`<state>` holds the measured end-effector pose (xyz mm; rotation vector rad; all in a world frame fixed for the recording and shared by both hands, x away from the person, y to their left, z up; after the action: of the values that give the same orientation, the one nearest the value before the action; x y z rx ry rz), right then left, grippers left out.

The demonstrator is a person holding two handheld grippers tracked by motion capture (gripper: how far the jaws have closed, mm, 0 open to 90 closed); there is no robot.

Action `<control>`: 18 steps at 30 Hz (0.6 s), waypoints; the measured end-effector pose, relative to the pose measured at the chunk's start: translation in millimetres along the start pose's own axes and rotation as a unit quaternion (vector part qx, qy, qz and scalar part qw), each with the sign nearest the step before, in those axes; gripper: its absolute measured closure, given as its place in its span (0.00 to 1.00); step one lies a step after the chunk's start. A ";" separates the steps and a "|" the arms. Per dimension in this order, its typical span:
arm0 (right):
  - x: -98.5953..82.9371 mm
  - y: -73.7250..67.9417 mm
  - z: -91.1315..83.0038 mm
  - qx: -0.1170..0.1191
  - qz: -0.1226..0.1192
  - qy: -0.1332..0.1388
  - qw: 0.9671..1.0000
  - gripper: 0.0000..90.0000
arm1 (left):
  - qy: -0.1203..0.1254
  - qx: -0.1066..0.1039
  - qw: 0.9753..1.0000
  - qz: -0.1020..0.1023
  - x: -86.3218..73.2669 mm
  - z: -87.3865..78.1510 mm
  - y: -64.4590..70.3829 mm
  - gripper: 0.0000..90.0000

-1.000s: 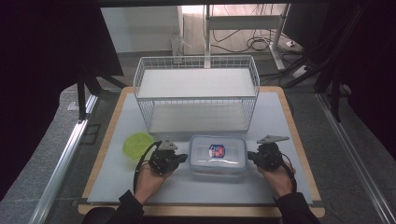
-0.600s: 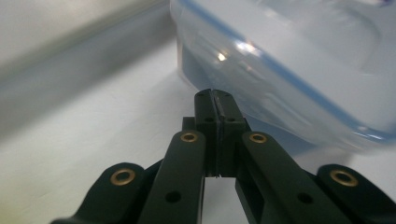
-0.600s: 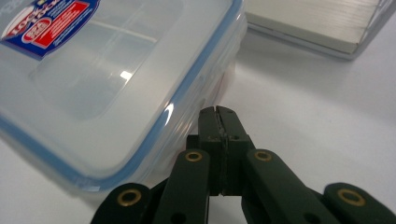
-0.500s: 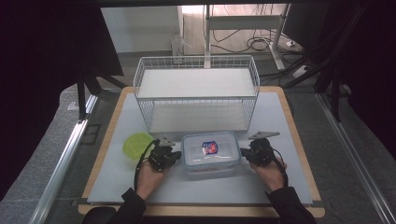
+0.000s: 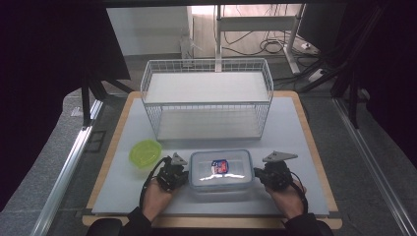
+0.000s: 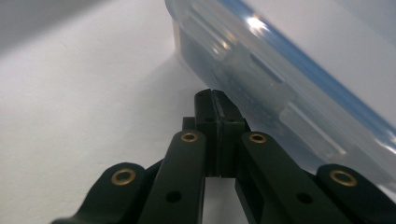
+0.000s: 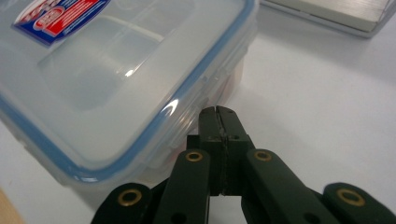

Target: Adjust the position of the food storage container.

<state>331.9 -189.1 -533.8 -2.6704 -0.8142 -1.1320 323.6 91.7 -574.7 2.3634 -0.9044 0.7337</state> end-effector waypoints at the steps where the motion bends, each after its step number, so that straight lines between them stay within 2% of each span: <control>1: -6.1 -1.9 -1.4 0.006 -0.004 -0.011 1.000 1.00 | 0.002 -0.004 1.000 0.003 0.3 -1.6 -0.7 1.00; 3: -10.5 -2.6 -2.4 0.020 -0.001 -0.012 1.000 1.00 | 0.010 0.010 1.000 0.011 -0.7 -9.6 -2.8 0.99; 4: -10.8 -1.0 -4.2 0.017 -0.002 -0.009 1.000 1.00 | 0.014 0.018 1.000 0.013 -1.1 -14.1 -4.0 0.96; 6: -9.7 5.4 -9.4 -0.003 -0.011 0.001 1.000 0.95 | 0.025 0.029 0.999 0.008 -3.3 -24.4 -6.1 0.88; 8: -9.2 8.8 -11.3 -0.006 -0.010 0.009 1.000 0.91 | 0.031 0.033 0.999 0.006 -4.9 -30.0 -7.2 0.78; 9: -10.7 14.4 -14.0 -0.007 -0.006 0.015 1.000 0.81 | 0.048 0.026 0.999 0.005 -8.4 -39.5 -7.6 0.72; 12: -14.0 21.1 -15.9 -0.011 0.000 0.021 1.000 0.60 | 0.070 0.015 0.997 0.018 -14.5 -48.9 -5.5 0.49; 13: -14.0 21.1 -15.9 -0.011 0.000 0.021 1.000 0.60 | 0.070 0.015 0.997 0.018 -14.5 -48.9 -5.5 0.42; 14: -14.0 24.3 -16.8 -0.009 0.005 0.026 1.000 0.49 | 0.081 0.013 0.996 0.028 -17.3 -52.6 -5.6 0.36; 18: -12.7 28.2 -16.9 -0.011 0.002 0.041 0.999 0.28 | 0.101 0.004 0.994 0.032 -15.2 -57.5 -9.4 0.22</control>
<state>328.8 -223.8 -528.2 -2.6218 -0.7866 -1.2484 303.3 139.9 -544.9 2.2269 -0.8940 0.9820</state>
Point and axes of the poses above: each handheld gripper's, and its own axes: z roughly forward along the jaws, x roughly out of its top, y roughly to its right, the point moved 6 cm from there along z, roughly forward along the jaws, and after that the axes turned 12 degrees about -x, right-handed, at the moved point
